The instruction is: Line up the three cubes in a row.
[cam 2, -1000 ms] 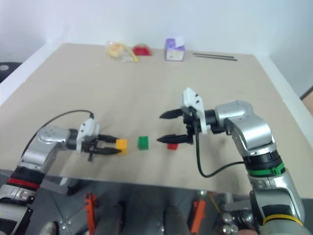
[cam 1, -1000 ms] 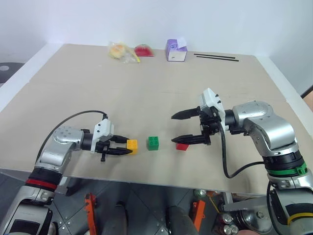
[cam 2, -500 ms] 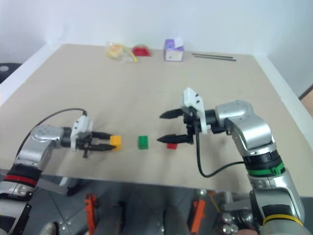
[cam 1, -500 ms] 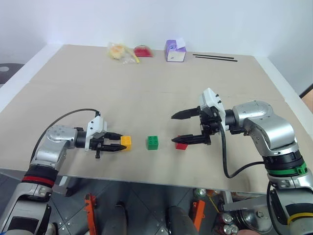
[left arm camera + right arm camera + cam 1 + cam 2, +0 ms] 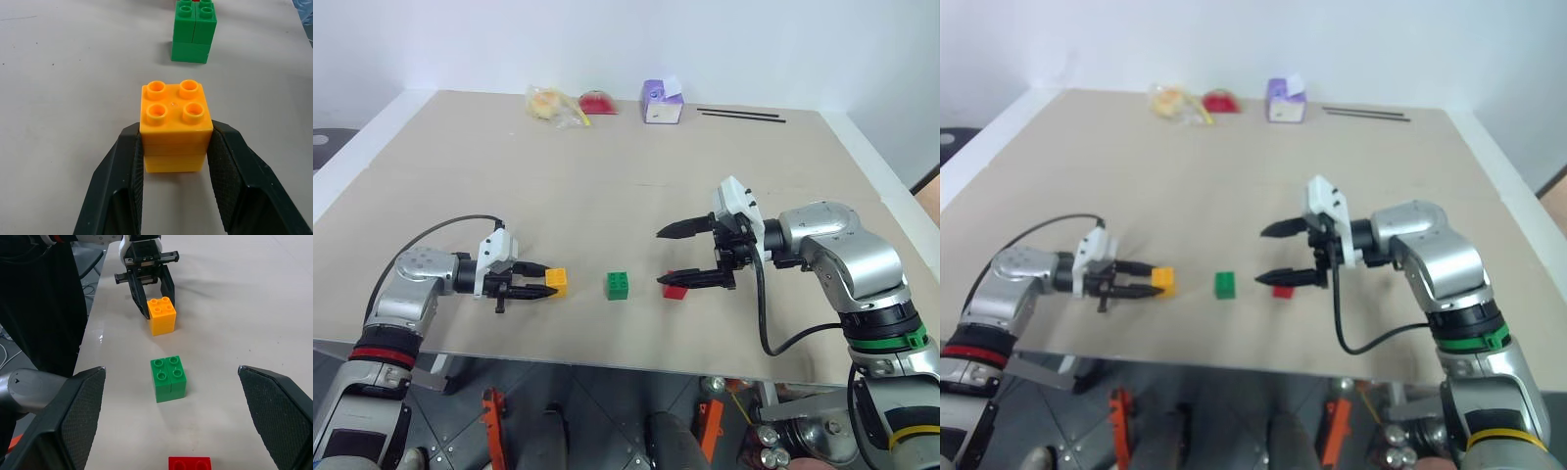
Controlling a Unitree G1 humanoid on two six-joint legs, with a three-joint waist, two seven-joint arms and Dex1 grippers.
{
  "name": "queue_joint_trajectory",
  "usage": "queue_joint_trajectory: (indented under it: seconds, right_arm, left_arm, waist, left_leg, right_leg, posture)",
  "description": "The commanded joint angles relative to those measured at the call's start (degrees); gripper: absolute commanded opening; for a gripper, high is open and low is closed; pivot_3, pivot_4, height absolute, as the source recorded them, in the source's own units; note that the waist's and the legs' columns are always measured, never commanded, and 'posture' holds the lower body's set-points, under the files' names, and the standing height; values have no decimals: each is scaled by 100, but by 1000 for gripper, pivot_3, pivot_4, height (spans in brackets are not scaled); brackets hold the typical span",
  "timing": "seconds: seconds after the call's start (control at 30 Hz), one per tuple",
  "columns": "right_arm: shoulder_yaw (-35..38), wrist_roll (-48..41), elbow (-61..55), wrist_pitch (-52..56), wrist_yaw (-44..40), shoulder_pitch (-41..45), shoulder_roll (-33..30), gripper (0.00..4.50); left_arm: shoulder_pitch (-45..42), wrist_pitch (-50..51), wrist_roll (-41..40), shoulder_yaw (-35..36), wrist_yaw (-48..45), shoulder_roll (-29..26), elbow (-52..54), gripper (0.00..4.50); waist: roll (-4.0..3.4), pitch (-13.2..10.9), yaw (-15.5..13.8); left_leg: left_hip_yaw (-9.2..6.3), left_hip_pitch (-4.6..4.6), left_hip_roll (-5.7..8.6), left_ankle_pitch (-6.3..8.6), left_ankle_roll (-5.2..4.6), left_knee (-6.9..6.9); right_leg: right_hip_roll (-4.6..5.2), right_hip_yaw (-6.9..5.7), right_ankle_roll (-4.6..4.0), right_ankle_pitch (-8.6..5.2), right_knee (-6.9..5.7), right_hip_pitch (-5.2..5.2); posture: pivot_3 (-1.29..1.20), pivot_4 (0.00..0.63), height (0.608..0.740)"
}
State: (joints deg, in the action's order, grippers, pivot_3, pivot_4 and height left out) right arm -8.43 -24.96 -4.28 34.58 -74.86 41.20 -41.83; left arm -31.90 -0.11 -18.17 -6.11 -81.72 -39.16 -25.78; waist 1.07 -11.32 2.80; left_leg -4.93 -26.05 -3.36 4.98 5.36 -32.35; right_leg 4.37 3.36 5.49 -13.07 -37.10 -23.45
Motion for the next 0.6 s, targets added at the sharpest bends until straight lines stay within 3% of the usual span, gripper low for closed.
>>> queue_joint_trajectory:
  seconds: [0.03,0.07,0.13,0.27,0.3,0.6]
  right_arm:
    - [94,-29,-50,-80,-33,110,-59,4500]
    - [96,-28,-45,-82,-33,111,-60,4500]
    - [95,-24,-41,-85,-30,113,-60,4500]
    - [90,-19,-29,-92,-28,113,-56,4500]
    - [88,-16,-20,-97,-29,114,-54,4500]
    - [80,-8,40,-140,-37,134,-33,4500]
  left_arm:
    - [83,66,242,15,-11,-183,-165,1781]
    - [76,71,244,12,-11,-181,-166,2322]
    - [59,102,258,16,-35,-171,-172,2800]
    - [82,150,227,32,-163,-161,-89,4305]
    - [96,148,236,32,-185,-166,-68,4462]
    - [58,505,-84,251,-248,-100,234,4462]
  waist:
    - [0,0,0]
    - [0,0,0]
    - [0,0,-2]
    - [1,0,-8]
    - [1,0,-11]
    - [1,0,-12]
  left_leg:
    - [1,0,0,0,0,0]
    - [1,0,0,0,0,0]
    - [5,-2,0,0,0,1]
    - [7,-11,-1,0,0,0]
    - [7,-11,-1,0,0,0]
    - [12,-13,-5,0,-1,-1]
  right_leg:
    - [0,0,0,0,0,0]
    - [0,0,0,0,0,0]
    - [0,4,0,0,0,-6]
    - [0,3,2,-1,1,-7]
    - [0,3,2,-1,1,-7]
    - [0,2,3,-2,0,-7]
  posture:
    - [0,150,740]
    - [0,150,740]
    - [0,150,740]
    - [0,150,740]
    - [0,150,740]
    - [0,150,740]
